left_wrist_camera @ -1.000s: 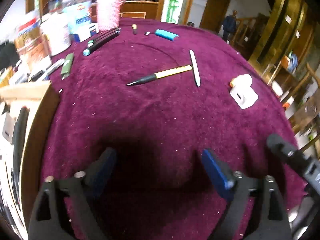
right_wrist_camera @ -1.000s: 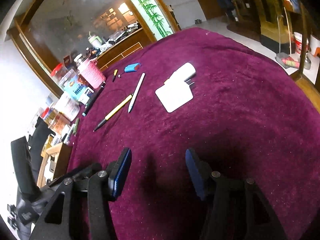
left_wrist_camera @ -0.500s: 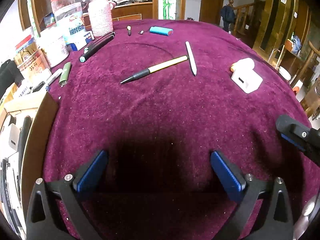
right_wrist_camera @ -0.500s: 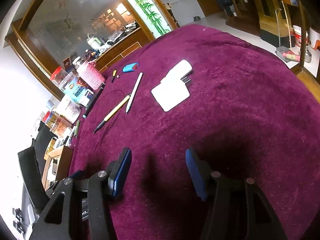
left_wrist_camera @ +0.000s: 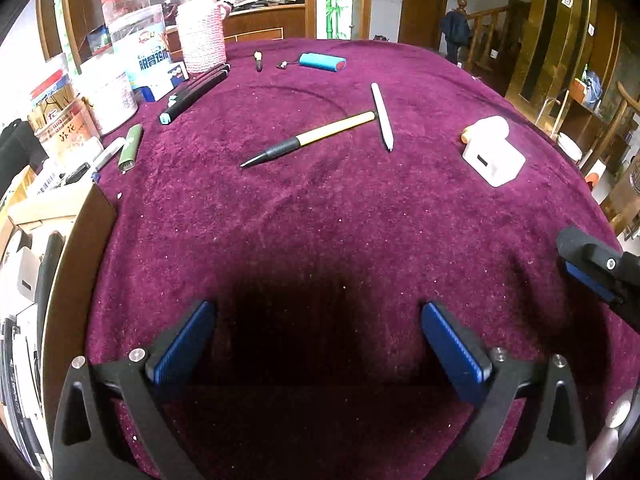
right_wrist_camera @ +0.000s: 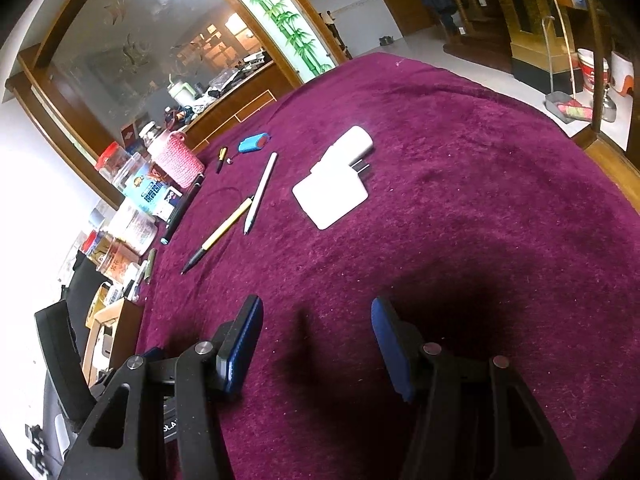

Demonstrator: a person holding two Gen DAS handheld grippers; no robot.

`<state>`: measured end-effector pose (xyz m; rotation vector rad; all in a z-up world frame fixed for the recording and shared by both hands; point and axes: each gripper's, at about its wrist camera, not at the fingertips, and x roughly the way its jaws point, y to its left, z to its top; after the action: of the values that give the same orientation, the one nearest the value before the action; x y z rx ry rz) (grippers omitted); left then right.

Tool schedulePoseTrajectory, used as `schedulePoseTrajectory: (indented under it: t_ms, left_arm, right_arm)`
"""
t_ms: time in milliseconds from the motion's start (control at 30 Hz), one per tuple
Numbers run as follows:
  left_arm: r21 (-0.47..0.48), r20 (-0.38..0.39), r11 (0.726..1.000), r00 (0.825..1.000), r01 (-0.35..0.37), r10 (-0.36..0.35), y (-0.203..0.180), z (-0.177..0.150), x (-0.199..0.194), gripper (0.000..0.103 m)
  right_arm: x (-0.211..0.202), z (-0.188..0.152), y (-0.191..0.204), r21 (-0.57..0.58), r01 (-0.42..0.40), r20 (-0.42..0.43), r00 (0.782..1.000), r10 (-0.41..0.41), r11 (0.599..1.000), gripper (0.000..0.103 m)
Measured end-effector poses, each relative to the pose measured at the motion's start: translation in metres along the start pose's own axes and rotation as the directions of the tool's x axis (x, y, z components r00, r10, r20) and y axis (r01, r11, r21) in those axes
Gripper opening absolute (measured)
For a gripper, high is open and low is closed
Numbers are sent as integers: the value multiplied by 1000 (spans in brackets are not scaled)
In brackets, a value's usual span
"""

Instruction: Organize rigid objects

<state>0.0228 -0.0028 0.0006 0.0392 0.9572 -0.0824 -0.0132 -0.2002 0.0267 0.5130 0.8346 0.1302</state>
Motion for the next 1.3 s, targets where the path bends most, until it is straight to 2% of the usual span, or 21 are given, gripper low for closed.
schedulePoseTrajectory:
  t_ms: [533,700,1300]
  left_arm:
    - [0,0,1000,1000,0,0,-1,0,1,102]
    - [0,0,1000,1000,0,0,-1,0,1,102]
    - [0,0,1000,1000,0,0,0,0,0,102]
  right_arm:
    - [0,0,-1,1,0,-3,1000,0,1000,61]
    - [-1,1,-1,1,5,3,1000,-5,1000,68]
    - [-3,1,0,2,1,6,1000,-1,1000,68]
